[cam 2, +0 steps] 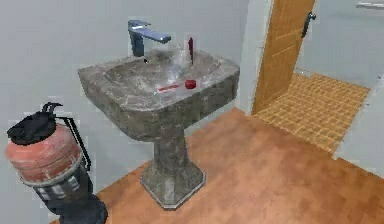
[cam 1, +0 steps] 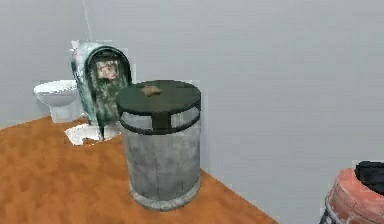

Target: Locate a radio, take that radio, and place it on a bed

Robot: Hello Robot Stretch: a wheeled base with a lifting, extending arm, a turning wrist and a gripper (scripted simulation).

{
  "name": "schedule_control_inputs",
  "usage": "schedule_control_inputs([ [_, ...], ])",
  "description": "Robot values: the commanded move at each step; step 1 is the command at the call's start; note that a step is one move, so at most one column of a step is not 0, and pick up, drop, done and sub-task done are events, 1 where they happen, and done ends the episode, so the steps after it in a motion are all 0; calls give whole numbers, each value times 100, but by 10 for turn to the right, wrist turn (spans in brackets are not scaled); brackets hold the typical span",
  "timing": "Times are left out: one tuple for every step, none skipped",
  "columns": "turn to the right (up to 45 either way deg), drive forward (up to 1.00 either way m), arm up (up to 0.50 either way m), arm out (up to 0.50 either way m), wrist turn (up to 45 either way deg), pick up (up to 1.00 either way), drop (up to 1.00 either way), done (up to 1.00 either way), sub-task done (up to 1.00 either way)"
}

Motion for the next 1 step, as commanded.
schedule_control_inputs([
  [-450,0,0,0,0,0,0,0,0],
])
